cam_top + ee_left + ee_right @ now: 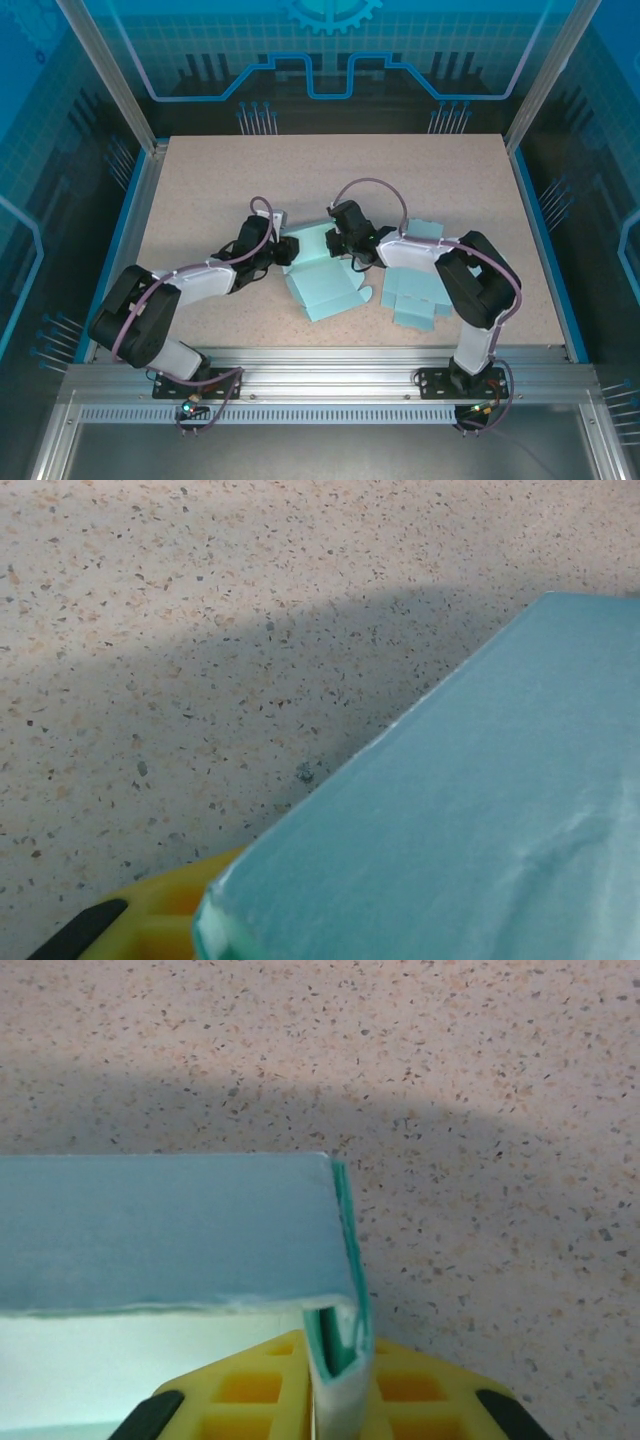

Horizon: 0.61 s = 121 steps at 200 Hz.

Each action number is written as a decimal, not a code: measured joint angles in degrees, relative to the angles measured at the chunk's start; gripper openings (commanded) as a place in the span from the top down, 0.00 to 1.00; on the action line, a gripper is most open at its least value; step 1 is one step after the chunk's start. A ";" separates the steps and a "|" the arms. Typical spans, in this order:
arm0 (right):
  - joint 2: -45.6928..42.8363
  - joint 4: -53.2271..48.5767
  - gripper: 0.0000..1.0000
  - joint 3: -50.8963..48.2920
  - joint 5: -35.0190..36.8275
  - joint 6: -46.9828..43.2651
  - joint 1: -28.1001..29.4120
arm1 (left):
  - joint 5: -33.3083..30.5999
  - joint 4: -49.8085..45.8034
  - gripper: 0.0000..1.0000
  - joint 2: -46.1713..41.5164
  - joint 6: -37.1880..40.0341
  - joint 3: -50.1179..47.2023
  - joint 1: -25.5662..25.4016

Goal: Fold the paper box

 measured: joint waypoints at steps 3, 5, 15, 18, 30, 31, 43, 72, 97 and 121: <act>0.13 -0.17 0.81 0.20 0.26 -0.13 0.09 | -0.31 -0.24 0.77 -0.04 -0.02 0.13 -0.13; 0.22 -0.28 0.81 0.33 0.48 -0.15 0.13 | -0.55 -0.37 0.78 -0.04 -0.04 0.22 -0.20; 0.52 -0.92 0.79 0.85 1.40 -0.46 0.33 | -1.31 -0.92 0.81 -0.07 -0.22 0.59 -0.46; 0.57 -1.09 0.79 0.98 1.64 -0.68 0.37 | -1.42 -1.22 0.82 -0.09 -0.24 0.72 -0.55; 1.03 -2.16 0.78 1.79 2.84 -0.96 0.57 | -2.10 -2.01 0.85 -0.09 -0.59 1.18 -0.83; 1.07 -2.23 0.78 1.86 2.93 -1.05 0.57 | -2.12 -2.05 0.85 -0.11 -0.63 1.20 -0.83; 1.60 -3.13 0.78 2.73 3.96 -1.31 0.79 | -2.49 -2.73 0.86 -0.11 -1.09 1.55 -1.01; 3.17 -4.94 0.81 5.14 5.79 -2.21 1.44 | -3.23 -3.43 0.86 -0.37 -1.55 1.73 -1.01; 4.39 -5.46 0.84 6.73 6.51 -2.75 1.75 | -3.91 -3.67 0.87 -0.42 -2.21 1.73 -1.01; 5.66 -6.82 0.85 8.66 7.98 -2.73 2.10 | -4.74 -3.78 0.84 -0.42 -2.99 1.73 -1.01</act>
